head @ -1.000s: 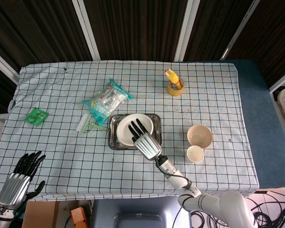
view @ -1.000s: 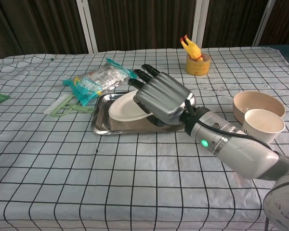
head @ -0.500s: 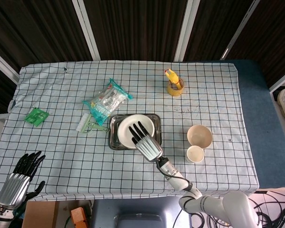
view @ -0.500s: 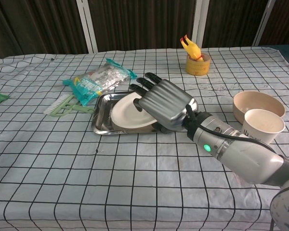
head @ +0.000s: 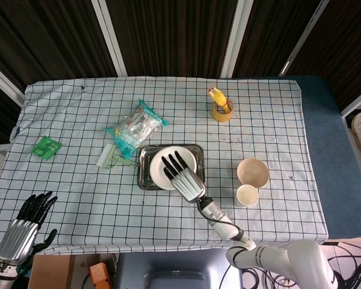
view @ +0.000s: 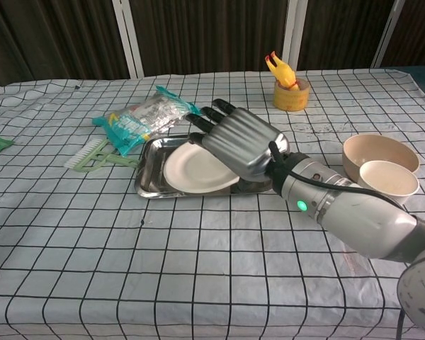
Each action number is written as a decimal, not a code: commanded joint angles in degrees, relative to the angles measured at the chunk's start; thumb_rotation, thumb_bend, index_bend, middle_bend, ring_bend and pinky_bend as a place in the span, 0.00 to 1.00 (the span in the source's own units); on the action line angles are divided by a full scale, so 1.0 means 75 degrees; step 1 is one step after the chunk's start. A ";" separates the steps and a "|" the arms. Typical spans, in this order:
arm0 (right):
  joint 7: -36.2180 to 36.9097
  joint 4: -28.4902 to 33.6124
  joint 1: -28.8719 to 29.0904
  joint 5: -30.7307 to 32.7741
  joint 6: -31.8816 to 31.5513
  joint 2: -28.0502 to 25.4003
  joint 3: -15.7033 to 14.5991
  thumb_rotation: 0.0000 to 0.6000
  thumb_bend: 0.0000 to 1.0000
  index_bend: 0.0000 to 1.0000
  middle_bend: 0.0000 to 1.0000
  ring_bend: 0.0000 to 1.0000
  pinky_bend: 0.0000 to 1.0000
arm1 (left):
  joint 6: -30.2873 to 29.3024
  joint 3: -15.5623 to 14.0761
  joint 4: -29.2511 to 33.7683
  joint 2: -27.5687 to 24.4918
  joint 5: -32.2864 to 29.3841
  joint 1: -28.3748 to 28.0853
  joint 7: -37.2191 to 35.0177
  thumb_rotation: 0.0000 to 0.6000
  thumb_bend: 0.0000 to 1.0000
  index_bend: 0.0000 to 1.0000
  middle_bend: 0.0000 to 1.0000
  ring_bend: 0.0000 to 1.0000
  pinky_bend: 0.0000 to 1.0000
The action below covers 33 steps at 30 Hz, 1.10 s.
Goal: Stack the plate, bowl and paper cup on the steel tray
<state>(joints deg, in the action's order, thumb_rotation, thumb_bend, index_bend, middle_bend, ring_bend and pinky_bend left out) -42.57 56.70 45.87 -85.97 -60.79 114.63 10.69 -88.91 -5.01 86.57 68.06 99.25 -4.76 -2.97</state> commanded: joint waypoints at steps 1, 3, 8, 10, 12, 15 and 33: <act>-0.0383 0.0421 0.0051 0.0213 0.0210 -0.0283 0.0087 1.00 0.01 0.15 0.00 0.00 0.00 | 0.0026 -0.0008 -0.0007 0.0000 0.0003 -0.0011 -0.0005 1.00 0.38 0.00 0.01 0.00 0.01; -0.0681 0.0734 0.0067 0.0393 0.0393 -0.0468 0.0120 1.00 0.00 0.13 0.00 0.00 0.00 | 0.0040 -0.0011 -0.0006 -0.0004 0.0000 -0.0016 -0.0011 1.00 0.38 0.00 0.00 0.00 0.01; -0.1555 0.1468 0.0091 0.0896 0.0783 -0.0900 0.0145 1.00 0.00 0.09 0.00 0.00 0.00 | 0.0023 -0.0013 -0.0003 0.0005 0.0014 -0.0009 0.0006 1.00 0.38 0.00 0.01 0.00 0.01; -0.1855 0.1603 0.0092 0.1089 0.0884 -0.0976 0.0120 1.00 0.00 0.07 0.00 0.00 0.00 | 0.0046 -0.0024 0.0002 0.0014 0.0027 -0.0016 0.0034 1.00 0.38 0.00 0.01 0.00 0.01; -0.2156 0.1621 0.0117 0.1208 0.0910 -0.0987 0.0072 1.00 0.00 0.07 0.00 0.00 0.00 | 0.0063 -0.0033 0.0011 0.0019 0.0036 -0.0019 0.0075 1.00 0.38 0.00 0.00 0.00 0.01; -0.2401 0.1583 0.0161 0.1309 0.0891 -0.0938 0.0023 1.00 0.00 0.06 0.00 0.00 0.00 | 0.0048 -0.0023 0.0010 0.0026 0.0029 -0.0014 0.0083 1.00 0.38 0.00 0.01 0.00 0.01; -0.2688 0.1216 0.0511 0.1846 0.0796 -0.0529 0.0140 1.00 0.00 0.00 0.00 0.00 0.00 | 0.0040 -0.0015 -0.0028 0.0003 0.0015 -0.0026 -0.0027 1.00 0.38 0.00 0.01 0.00 0.01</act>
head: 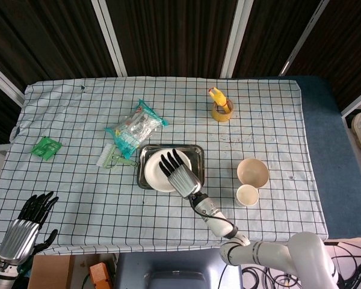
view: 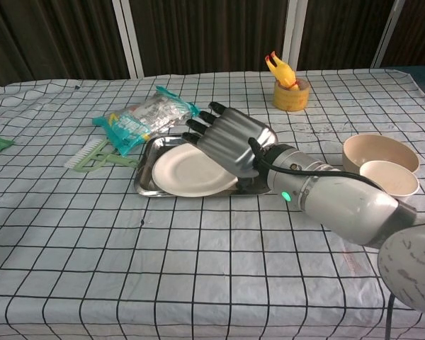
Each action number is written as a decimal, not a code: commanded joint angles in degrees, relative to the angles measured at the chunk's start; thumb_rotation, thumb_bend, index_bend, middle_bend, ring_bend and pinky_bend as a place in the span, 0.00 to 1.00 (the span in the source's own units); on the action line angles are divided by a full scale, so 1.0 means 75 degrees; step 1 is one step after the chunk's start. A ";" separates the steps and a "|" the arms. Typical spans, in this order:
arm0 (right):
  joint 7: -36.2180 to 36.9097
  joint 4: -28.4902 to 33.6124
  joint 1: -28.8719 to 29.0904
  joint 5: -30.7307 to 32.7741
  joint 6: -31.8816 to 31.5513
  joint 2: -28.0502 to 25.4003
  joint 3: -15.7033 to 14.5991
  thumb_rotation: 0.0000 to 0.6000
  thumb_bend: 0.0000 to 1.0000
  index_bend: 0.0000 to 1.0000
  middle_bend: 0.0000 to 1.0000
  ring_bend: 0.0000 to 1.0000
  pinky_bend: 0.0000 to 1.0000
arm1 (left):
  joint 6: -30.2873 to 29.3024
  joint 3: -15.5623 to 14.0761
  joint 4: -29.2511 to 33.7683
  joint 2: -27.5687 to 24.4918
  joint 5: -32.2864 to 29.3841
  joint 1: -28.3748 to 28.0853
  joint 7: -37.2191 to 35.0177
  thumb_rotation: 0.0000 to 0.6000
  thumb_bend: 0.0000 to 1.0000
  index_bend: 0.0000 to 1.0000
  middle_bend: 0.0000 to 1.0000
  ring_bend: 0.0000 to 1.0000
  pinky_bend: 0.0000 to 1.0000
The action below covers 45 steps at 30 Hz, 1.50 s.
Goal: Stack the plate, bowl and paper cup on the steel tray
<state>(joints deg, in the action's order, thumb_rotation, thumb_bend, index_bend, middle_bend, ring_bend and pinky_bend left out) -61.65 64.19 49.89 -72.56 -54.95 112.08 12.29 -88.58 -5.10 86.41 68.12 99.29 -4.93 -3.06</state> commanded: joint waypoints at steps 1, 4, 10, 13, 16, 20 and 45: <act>-0.0209 0.0344 -0.0048 0.0093 0.0021 -0.0296 -0.0106 1.00 0.00 0.00 0.00 0.00 0.00 | -0.0001 -0.0007 -0.0009 -0.0005 0.0016 -0.0005 -0.0018 1.00 0.38 0.00 0.01 0.00 0.01; -0.0472 0.0808 -0.0111 0.0306 0.0048 -0.0654 -0.0160 1.00 0.00 0.00 0.00 0.00 0.00 | 0.0031 -0.0031 -0.0013 0.0010 0.0049 -0.0017 0.0013 1.00 0.38 0.00 0.01 0.00 0.01; -0.0897 0.1583 -0.0190 0.0691 -0.0003 -0.1201 -0.0298 1.00 0.00 0.00 0.00 0.00 0.00 | -0.0043 -0.0038 0.0005 0.0030 0.0098 0.0009 0.0061 1.00 0.38 0.00 0.00 0.00 0.01; -0.0601 0.2120 -0.0368 0.0448 -0.0282 -0.1585 -0.0480 1.00 0.00 0.00 0.00 0.00 0.00 | -0.0103 -0.0036 -0.0003 0.0021 0.0121 0.0026 0.0042 1.00 0.38 0.00 0.00 0.00 0.01; 0.0080 0.2748 -0.0674 -0.0095 -0.0692 -0.2107 -0.0770 1.00 0.00 0.00 0.00 0.00 0.00 | -0.0111 -0.0049 -0.0008 0.0010 0.0136 0.0030 0.0015 1.00 0.38 0.00 0.00 0.00 0.01; 0.1378 0.3692 -0.1169 -0.0775 -0.1105 -0.3032 -0.1261 1.00 0.00 0.00 0.00 0.00 0.00 | -0.0130 -0.0053 -0.0009 0.0007 0.0153 0.0036 0.0006 1.00 0.38 0.00 0.00 0.00 0.01; 0.2690 0.3405 -0.0913 -0.1211 0.0281 -0.2327 -0.1385 1.00 0.66 0.25 0.00 0.00 0.00 | 0.0063 -0.0065 0.0031 0.0085 0.0121 -0.0037 0.0214 1.00 0.38 0.00 0.00 0.00 0.01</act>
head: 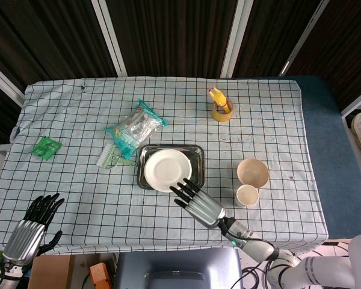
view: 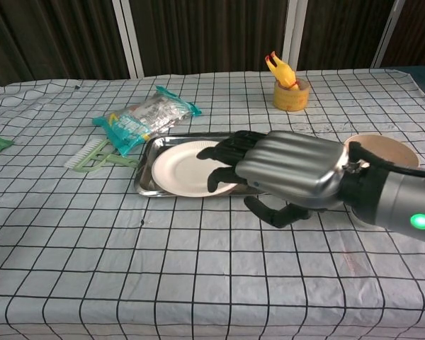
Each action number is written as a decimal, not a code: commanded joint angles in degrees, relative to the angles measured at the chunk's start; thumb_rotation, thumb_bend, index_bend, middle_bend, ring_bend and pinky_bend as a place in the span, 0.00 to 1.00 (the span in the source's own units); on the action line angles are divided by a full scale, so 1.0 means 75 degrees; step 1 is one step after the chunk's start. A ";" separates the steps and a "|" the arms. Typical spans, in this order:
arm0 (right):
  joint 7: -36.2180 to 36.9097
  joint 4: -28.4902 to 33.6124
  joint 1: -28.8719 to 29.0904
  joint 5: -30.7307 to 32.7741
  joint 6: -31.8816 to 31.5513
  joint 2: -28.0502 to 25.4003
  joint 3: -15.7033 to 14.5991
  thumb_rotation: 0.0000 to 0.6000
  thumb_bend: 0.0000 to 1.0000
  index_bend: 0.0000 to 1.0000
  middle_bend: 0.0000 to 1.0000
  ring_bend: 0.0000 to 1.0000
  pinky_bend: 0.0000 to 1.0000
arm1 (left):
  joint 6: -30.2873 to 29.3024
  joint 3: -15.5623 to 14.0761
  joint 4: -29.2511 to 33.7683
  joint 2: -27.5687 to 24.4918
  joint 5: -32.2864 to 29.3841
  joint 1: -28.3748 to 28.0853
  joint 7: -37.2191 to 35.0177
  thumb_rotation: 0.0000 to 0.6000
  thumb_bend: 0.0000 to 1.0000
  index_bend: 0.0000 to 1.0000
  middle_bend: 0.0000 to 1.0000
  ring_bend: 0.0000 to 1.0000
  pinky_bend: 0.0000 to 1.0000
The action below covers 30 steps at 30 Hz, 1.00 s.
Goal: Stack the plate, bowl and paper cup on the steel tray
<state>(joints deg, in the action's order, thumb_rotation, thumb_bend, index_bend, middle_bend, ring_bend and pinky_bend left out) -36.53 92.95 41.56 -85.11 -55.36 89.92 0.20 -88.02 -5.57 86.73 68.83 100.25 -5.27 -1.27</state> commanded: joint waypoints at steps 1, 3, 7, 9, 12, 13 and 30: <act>-0.0818 -0.0520 0.0218 0.0552 0.0359 0.0752 0.0259 1.00 0.66 0.25 0.00 0.00 0.00 | -0.0016 -0.0003 -0.0015 -0.0015 -0.0008 0.0010 -0.0036 1.00 0.38 0.00 0.00 0.00 0.01; -0.1125 -0.0726 0.0267 0.0786 0.0426 0.1036 0.0335 1.00 0.66 0.26 0.00 0.00 0.00 | -0.0034 -0.0006 -0.0019 -0.0022 -0.0004 0.0017 -0.0056 1.00 0.38 0.00 0.00 0.00 0.01; -0.1654 -0.1025 0.0305 0.1129 0.0376 0.1412 0.0444 1.00 0.66 0.27 0.00 0.00 0.00 | -0.0062 -0.0014 -0.0030 -0.0030 0.0007 0.0029 -0.0076 1.00 0.38 0.00 0.00 0.00 0.01; -0.1772 -0.1092 0.0315 0.1250 0.0357 0.1520 0.0470 1.00 0.66 0.27 0.00 0.00 0.00 | -0.0073 -0.0016 -0.0033 -0.0034 0.0006 0.0036 -0.0089 1.00 0.38 0.00 0.00 0.00 0.01; -0.1895 -0.1193 0.0344 0.1364 0.0369 0.1637 0.0465 1.00 0.66 0.28 0.00 0.00 0.00 | -0.0081 -0.0015 -0.0035 -0.0041 0.0006 0.0039 -0.0095 1.00 0.38 0.00 0.00 0.00 0.01; -0.1950 -0.1236 0.0359 0.1417 0.0390 0.1682 0.0464 1.00 0.66 0.28 0.00 0.00 0.00 | -0.0084 -0.0016 -0.0034 -0.0045 0.0008 0.0038 -0.0096 1.00 0.38 0.00 0.00 0.00 0.01; -0.2527 -0.1855 0.0536 0.2056 0.0187 0.2156 0.0724 1.00 0.66 0.28 0.00 0.00 0.00 | -0.0116 -0.0017 -0.0033 -0.0064 0.0006 0.0058 -0.0134 1.00 0.38 0.00 0.00 0.00 0.01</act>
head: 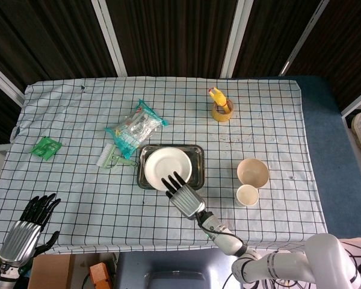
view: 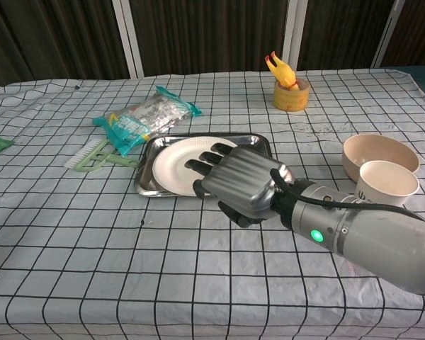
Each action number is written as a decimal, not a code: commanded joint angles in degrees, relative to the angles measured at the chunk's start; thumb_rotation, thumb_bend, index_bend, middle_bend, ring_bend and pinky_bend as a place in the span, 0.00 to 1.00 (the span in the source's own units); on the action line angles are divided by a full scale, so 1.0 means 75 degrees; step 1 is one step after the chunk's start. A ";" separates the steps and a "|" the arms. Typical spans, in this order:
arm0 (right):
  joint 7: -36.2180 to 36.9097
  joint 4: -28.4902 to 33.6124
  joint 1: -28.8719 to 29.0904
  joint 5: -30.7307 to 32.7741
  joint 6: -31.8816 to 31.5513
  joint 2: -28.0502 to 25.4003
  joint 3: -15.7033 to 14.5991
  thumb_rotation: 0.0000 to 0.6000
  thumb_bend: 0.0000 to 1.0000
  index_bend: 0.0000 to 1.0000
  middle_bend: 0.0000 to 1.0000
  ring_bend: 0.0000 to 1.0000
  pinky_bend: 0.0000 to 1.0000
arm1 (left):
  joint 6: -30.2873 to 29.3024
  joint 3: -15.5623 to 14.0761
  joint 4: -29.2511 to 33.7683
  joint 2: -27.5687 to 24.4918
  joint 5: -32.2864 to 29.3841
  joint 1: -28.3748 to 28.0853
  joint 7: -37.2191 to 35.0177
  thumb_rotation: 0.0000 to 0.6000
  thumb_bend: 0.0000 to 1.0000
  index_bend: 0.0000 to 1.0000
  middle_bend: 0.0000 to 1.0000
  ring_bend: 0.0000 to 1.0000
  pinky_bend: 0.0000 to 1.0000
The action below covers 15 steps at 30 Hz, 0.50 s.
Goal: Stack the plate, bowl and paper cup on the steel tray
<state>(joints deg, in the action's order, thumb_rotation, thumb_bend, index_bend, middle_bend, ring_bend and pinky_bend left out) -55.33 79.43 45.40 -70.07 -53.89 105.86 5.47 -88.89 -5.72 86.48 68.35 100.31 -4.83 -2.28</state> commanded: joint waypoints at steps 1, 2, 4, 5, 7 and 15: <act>-0.0031 -0.0081 0.0035 0.0080 -0.0007 0.0048 0.0031 1.00 0.66 0.28 0.00 0.00 0.00 | -0.0004 0.0003 0.0002 -0.0001 -0.0002 0.0002 -0.0001 1.00 0.38 0.00 0.00 0.00 0.01; -0.0033 -0.0111 0.0046 0.0111 -0.0009 0.0064 0.0045 1.00 0.66 0.28 0.00 0.00 0.00 | -0.0010 0.0003 0.0004 -0.0002 -0.0002 0.0004 -0.0003 1.00 0.38 0.00 0.00 0.00 0.01; -0.0036 -0.0160 0.0073 0.0133 -0.0033 0.0086 0.0061 1.00 0.66 0.28 0.00 0.00 0.00 | -0.0016 0.0003 -0.0002 -0.0001 -0.0001 0.0008 -0.0008 1.00 0.38 0.00 0.00 0.00 0.01; -0.0030 -0.0180 0.0082 0.0142 -0.0050 0.0095 0.0066 1.00 0.66 0.28 0.00 0.00 0.00 | -0.0014 0.0004 -0.0002 -0.0003 -0.0003 0.0008 -0.0011 1.00 0.38 0.00 0.00 0.00 0.01; 0.0011 -0.0180 0.0092 0.0165 -0.0049 0.0088 0.0069 1.00 0.66 0.28 0.00 0.00 0.00 | -0.0013 0.0005 -0.0003 -0.0005 -0.0007 0.0007 -0.0012 1.00 0.38 0.00 0.00 0.00 0.01; 0.0344 0.0171 0.0036 -0.0140 -0.0199 -0.0236 -0.0073 1.00 0.66 0.27 0.00 0.00 0.00 | -0.0068 0.0008 -0.0006 -0.0020 0.0011 0.0026 -0.0037 1.00 0.38 0.00 0.00 0.00 0.01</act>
<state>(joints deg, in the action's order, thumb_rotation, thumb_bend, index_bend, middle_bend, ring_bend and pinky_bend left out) -52.86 80.57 45.74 -71.00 -55.29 104.22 5.00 -89.38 -5.66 86.44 68.20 100.38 -4.64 -2.55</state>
